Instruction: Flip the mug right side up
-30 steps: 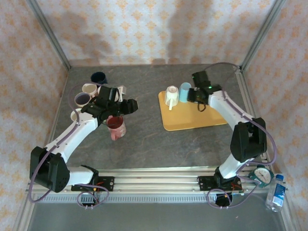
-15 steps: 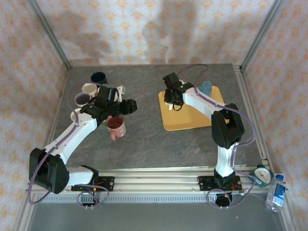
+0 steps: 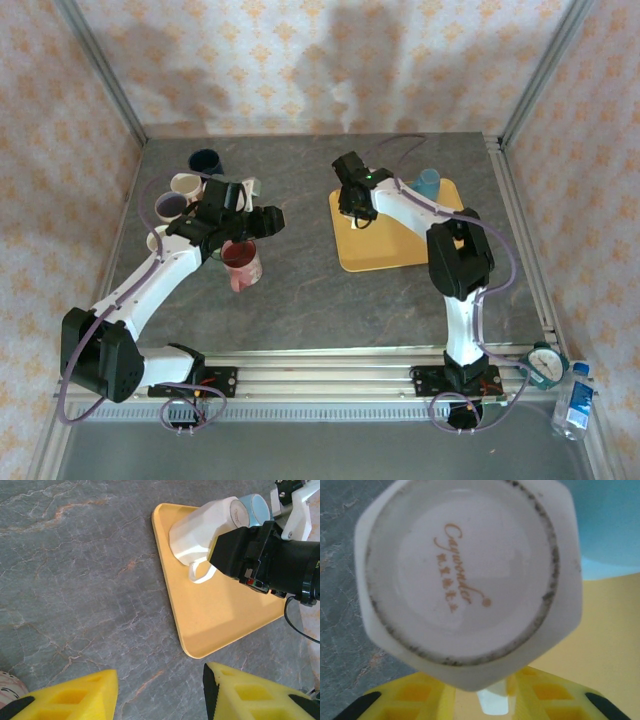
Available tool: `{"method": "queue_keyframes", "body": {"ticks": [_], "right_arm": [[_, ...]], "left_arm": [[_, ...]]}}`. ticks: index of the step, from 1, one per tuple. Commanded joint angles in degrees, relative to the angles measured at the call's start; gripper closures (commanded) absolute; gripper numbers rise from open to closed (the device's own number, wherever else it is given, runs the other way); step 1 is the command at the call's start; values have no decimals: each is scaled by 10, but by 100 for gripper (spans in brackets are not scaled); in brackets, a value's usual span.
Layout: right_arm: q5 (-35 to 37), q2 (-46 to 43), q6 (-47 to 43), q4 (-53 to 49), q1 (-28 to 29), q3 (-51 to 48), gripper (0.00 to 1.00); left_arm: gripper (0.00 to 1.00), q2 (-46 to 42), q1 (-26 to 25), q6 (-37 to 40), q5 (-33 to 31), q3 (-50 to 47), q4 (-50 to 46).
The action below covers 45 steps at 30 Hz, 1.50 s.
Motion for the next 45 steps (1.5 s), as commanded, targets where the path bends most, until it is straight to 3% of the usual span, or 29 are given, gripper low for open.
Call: {"method": "queue_keyframes", "body": {"ticks": [1,12,23,45], "right_arm": [[25,11,4,-22,1,20,69],[21,36,-14,-41,-1,53,73],[7,39,-24,-58,0,61,85],[-24,75,-23,-68,-18,89,79]], "left_arm": [[52,-14,3,5,5,-8,12],[56,-19,3,-2,5,-18,19],[57,-24,3,-17,6,-30,37],[57,-17,3,-23,5,-33,51]]}}
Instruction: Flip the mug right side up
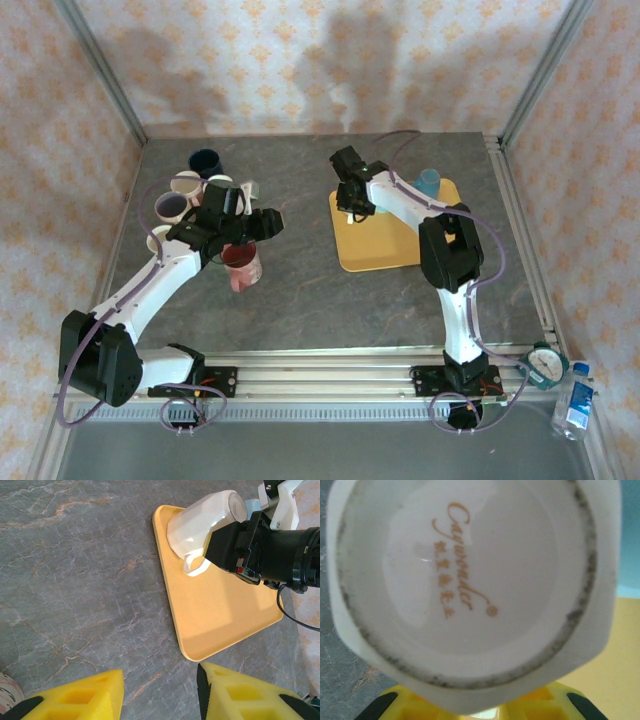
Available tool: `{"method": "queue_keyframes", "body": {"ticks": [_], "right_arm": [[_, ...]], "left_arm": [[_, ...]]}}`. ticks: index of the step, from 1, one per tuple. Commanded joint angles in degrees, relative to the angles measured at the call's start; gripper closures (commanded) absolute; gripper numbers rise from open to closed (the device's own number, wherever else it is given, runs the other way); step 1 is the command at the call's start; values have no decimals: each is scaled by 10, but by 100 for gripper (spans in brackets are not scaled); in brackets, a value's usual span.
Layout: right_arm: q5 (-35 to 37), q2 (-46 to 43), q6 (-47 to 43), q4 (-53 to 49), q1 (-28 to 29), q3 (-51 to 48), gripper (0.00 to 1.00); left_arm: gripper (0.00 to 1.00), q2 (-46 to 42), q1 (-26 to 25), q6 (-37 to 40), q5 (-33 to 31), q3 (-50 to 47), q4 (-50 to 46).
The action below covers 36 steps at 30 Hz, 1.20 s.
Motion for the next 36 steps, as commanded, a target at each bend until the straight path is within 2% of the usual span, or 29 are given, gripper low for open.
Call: {"method": "queue_keyframes", "body": {"ticks": [1,10,24,36], "right_arm": [[-10,21,-4,-22,-8,13,79],[-42,11,1,-24,-8,5,76],[7,47,-14,-62,-13,53,73],[4,16,-36,-47,-4,40,86]], "left_arm": [[57,-5,3,-2,5,-2,16],[57,-8,3,-2,5,-4,16],[57,-13,3,-1,3,-10,16],[57,-20,3,-37,3,-9,15]]}}
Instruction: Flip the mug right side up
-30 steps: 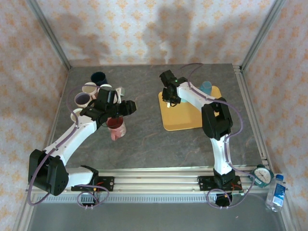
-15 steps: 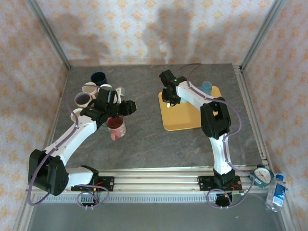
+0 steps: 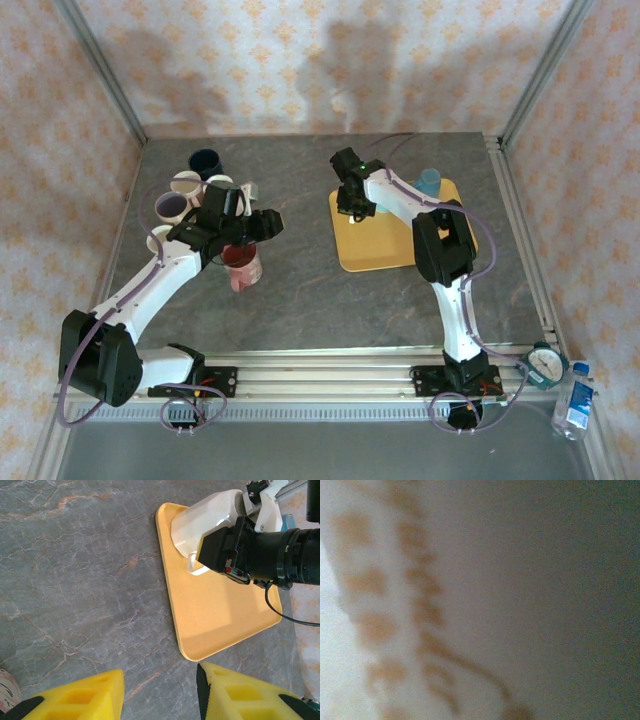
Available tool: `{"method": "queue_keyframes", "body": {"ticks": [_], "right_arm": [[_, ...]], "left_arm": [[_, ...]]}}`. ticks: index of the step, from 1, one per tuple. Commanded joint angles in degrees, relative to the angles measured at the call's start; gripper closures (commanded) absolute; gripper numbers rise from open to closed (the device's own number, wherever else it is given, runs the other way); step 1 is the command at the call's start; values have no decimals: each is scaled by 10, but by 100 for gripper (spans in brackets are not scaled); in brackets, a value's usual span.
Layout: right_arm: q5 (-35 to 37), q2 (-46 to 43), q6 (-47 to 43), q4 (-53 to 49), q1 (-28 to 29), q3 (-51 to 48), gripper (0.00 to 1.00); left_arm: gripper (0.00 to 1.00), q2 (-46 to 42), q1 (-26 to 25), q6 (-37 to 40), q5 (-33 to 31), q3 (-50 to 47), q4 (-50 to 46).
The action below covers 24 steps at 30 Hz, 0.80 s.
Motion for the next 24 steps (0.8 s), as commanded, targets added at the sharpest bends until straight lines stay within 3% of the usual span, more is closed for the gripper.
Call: {"method": "queue_keyframes", "body": {"ticks": [1,13,24], "right_arm": [[23,-33,-22,-11,7,2,86],[9,-141,-60,45,24,-67,90],[-77,-310,-56,149,26,-184,92]], "left_arm": [[58,-22,3,-22,2,-4,12],[58,-83,3,-129,-23,-64,68],[53,-107,3,-281,17,-132,258]]}}
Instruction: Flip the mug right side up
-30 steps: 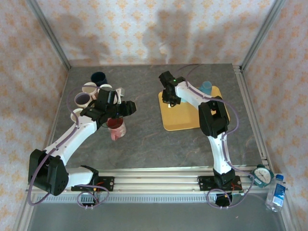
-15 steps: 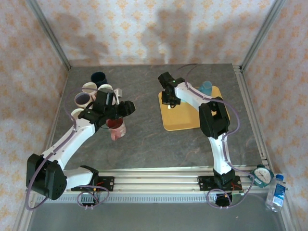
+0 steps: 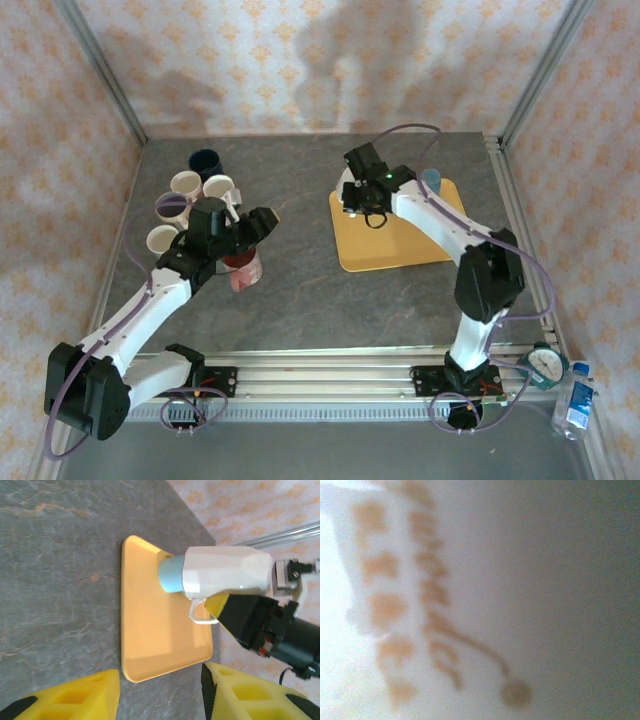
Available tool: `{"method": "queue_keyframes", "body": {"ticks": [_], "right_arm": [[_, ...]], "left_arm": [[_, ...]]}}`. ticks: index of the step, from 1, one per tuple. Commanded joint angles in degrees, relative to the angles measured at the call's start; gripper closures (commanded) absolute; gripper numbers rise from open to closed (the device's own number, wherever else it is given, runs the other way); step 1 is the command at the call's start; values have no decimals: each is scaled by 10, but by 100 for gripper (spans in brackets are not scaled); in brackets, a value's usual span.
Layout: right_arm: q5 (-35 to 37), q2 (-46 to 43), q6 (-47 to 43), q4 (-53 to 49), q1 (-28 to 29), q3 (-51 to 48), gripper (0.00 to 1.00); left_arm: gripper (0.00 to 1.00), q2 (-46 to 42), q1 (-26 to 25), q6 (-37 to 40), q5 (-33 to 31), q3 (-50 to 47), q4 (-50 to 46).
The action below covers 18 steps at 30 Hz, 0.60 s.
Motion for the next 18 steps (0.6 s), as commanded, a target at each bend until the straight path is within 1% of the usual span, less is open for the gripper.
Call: {"method": "queue_keyframes", "body": {"ticks": [1,6,12,18], "right_arm": [[-38,-70,-3,89,3,-28,92],[-96,-130,-5,134,3,-61,93],[-185,-190,5,219,3,-108,94],[-253,-251,33,358,3,-174,96]], "left_arm": [[53,-3,3,-79,21,-19,99],[52,14,1,-160,38,-58,232],[53,28,-12,-198,39,-65,302],[53,37,-25,-255,33,-78,388]]}}
